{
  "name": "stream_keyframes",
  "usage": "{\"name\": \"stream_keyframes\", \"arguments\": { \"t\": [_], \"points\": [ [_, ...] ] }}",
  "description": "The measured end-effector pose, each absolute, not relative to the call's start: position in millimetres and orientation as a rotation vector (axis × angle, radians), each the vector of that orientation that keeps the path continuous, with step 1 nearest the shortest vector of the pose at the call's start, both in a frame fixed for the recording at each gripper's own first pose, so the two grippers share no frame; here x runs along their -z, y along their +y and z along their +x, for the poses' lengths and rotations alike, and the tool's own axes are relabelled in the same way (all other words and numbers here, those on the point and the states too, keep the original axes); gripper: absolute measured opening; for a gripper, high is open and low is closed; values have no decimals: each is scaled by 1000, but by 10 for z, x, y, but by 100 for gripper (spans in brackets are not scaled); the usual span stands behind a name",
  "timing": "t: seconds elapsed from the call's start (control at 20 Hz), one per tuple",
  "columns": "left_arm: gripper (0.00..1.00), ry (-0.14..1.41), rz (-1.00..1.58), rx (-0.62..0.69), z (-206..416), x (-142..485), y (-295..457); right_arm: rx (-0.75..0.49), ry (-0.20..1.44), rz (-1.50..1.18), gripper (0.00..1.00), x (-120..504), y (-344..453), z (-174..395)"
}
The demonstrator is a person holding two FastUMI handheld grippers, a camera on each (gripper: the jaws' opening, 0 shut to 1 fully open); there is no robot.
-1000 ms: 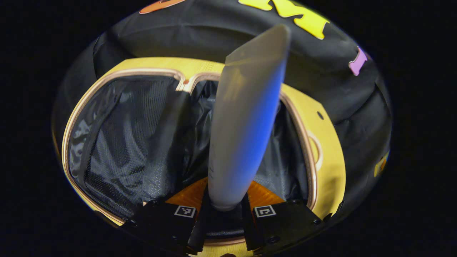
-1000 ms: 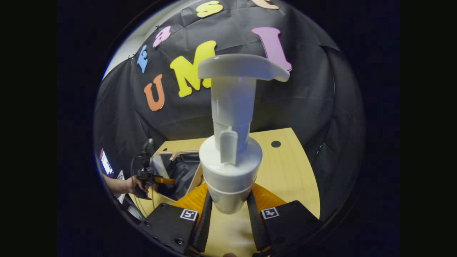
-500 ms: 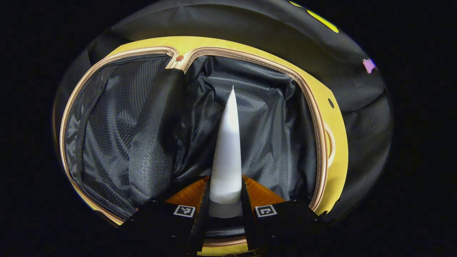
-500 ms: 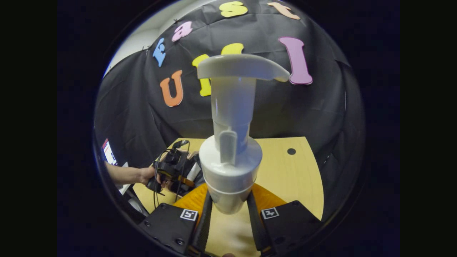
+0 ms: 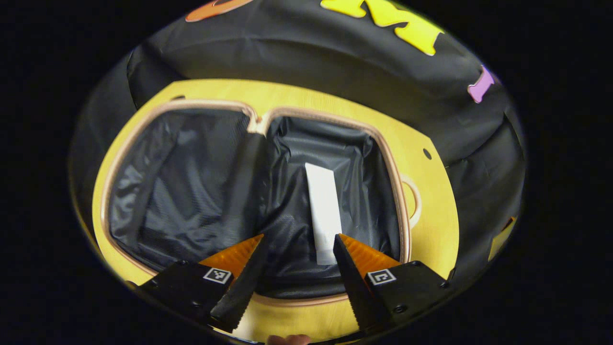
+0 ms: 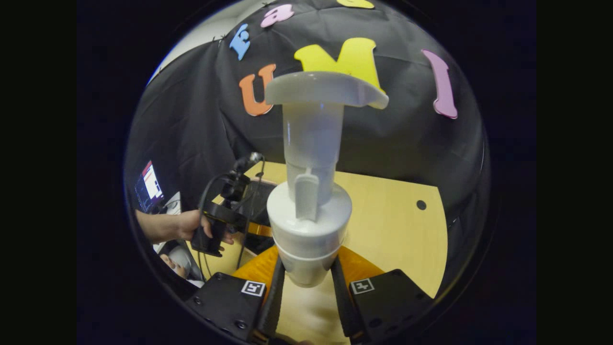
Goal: First open the suitcase, pack the skin care products into it, and then close the suitcase.
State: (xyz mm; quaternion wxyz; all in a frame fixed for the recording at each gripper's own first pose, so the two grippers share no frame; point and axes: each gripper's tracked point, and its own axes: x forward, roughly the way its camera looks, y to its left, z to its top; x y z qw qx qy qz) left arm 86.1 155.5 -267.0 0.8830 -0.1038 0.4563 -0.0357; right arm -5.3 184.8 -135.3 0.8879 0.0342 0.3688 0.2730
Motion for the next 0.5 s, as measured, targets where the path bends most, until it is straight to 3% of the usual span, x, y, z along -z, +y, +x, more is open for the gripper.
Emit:
{"name": "stream_keyframes", "arguments": {
  "t": [0.1,0.25,0.5],
  "points": [
    [93,825,-125,42,776,2409,1786,-595,827,79,47,1504,2128,50],
    [93,684,-99,45,552,2141,1966,-620,937,98,48,1777,2522,188],
    [93,673,-210,19,-46,2222,2257,-579,1138,106,47,2480,2899,406]
  ]
}}
